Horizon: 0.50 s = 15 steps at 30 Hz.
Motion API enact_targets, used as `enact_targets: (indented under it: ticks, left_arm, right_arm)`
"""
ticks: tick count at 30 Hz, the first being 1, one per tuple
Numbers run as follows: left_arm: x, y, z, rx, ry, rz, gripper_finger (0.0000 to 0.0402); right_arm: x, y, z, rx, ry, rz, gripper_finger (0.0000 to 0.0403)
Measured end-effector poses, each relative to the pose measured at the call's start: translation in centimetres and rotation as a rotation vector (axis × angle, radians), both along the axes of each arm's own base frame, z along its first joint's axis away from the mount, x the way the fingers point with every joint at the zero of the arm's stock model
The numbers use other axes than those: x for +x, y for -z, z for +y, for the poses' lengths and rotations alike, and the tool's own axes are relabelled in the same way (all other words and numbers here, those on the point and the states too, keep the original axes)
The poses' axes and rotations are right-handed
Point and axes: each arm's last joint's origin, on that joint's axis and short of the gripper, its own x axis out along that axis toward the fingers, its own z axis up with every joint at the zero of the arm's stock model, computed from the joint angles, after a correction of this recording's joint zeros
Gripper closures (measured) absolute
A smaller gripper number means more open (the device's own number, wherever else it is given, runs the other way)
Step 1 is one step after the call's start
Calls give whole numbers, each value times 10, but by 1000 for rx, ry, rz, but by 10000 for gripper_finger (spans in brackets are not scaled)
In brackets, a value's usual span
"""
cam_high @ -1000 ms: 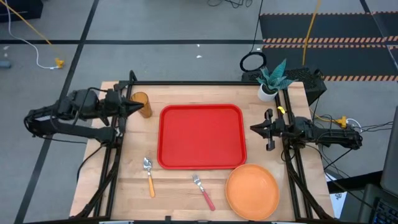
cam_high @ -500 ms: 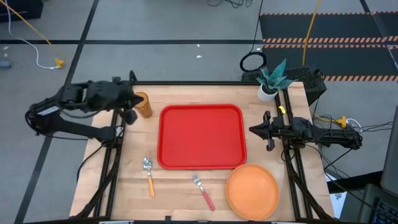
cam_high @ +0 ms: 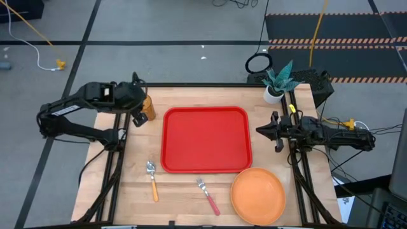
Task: Pick and place plate/cup/fork/spoon on tray
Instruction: Put the brown cup to the top left of the red tray
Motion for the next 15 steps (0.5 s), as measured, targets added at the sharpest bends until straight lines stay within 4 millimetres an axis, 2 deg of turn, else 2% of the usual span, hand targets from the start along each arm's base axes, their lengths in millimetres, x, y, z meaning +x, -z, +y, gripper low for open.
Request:
enact_targets:
  ticks: [9, 15]
  left_arm:
    - [22, 17, 20, -55, -161, 94, 225]
    - [42, 34, 40, -106, -186, 182, 189]
  right_arm:
    - [9, -7, 1, 34, -48, 63, 385]
    - [13, -22, 4, 96, -147, 68, 385]
